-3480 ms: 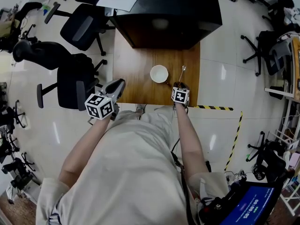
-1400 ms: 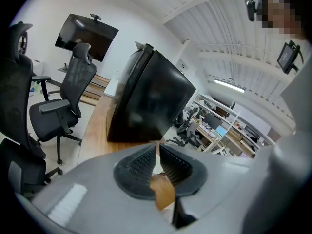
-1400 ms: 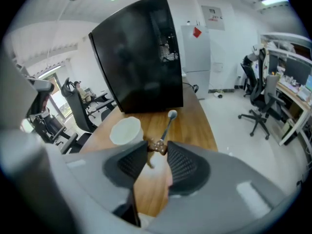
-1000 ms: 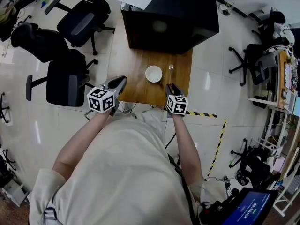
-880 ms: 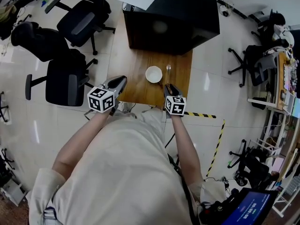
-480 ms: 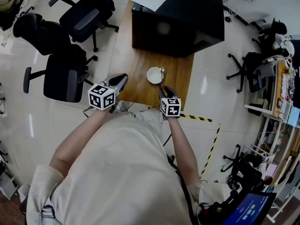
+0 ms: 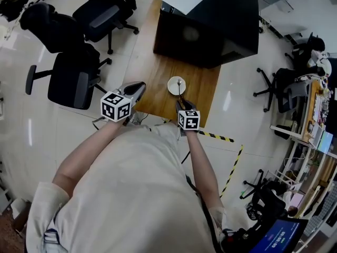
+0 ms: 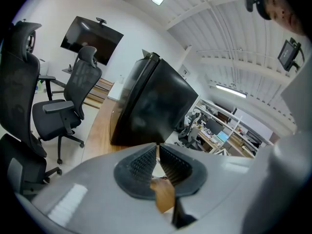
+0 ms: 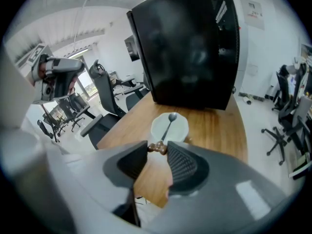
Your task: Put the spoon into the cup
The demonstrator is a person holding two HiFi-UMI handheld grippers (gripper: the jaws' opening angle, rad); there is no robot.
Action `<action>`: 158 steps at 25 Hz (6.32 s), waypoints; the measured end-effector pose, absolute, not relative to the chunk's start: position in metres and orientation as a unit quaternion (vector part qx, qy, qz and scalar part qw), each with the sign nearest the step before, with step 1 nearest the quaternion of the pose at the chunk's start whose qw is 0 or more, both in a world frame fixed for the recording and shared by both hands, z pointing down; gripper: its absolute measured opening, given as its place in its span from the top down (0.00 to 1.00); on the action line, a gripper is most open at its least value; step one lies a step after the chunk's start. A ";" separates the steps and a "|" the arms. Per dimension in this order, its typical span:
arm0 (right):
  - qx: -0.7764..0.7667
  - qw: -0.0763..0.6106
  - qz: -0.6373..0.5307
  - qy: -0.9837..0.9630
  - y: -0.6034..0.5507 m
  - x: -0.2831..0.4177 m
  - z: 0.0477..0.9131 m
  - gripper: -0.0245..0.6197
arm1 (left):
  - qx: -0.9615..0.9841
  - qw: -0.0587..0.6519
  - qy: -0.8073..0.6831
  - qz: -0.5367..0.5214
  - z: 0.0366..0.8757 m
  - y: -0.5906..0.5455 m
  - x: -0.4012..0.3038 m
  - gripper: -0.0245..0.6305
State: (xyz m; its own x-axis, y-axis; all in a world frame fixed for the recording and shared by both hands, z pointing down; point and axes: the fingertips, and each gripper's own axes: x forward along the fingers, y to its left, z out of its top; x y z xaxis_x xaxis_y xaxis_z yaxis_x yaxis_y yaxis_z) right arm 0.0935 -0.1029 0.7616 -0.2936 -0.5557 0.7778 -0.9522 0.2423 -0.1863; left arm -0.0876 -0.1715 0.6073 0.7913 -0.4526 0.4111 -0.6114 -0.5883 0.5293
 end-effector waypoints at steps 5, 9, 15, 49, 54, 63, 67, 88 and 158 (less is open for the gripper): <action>0.501 0.303 0.350 -0.731 -0.100 0.088 0.773 0.76 | 0.882 0.341 -0.304 0.115 0.608 -0.168 -0.089 0.96; 0.498 0.301 0.363 -0.728 -0.102 0.087 0.775 0.76 | 0.880 0.342 -0.309 0.113 0.609 -0.165 -0.093 0.96; 0.489 0.316 0.368 -0.725 -0.108 0.086 0.776 0.76 | 0.874 0.351 -0.318 0.108 0.609 -0.165 -0.099 0.96; 0.485 0.346 0.413 -0.689 -0.126 0.095 0.801 0.76 | 0.863 0.366 -0.337 0.085 0.608 -0.173 -0.117 0.96; 0.490 0.352 0.404 -0.688 -0.126 0.096 0.801 0.76 | 0.863 0.368 -0.335 0.081 0.606 -0.173 -0.121 0.96; 0.537 0.325 0.364 -0.688 -0.124 0.097 0.774 0.69 | 0.866 0.375 -0.322 0.076 0.610 -0.155 -0.139 0.96; 0.558 0.309 0.340 -0.691 -0.119 0.092 0.754 0.69 | 0.866 0.381 -0.316 0.075 0.615 -0.143 -0.149 0.96; 0.531 0.043 0.183 -0.826 -0.121 0.012 0.516 0.71 | 0.931 0.281 -0.220 0.070 0.569 -0.153 -0.108 0.94; 0.572 0.016 0.255 -0.780 0.163 0.155 0.575 0.77 | 0.874 0.321 -0.355 0.081 0.566 0.154 -0.081 0.96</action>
State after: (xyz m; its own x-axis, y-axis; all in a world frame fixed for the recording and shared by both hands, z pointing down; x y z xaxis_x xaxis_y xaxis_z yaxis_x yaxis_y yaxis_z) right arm 0.1549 0.1634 0.5752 -0.3458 -0.8829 0.3176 -0.8997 0.2159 -0.3794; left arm -0.0807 0.1537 0.5665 0.7352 -0.5684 0.3692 -0.6722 -0.5416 0.5048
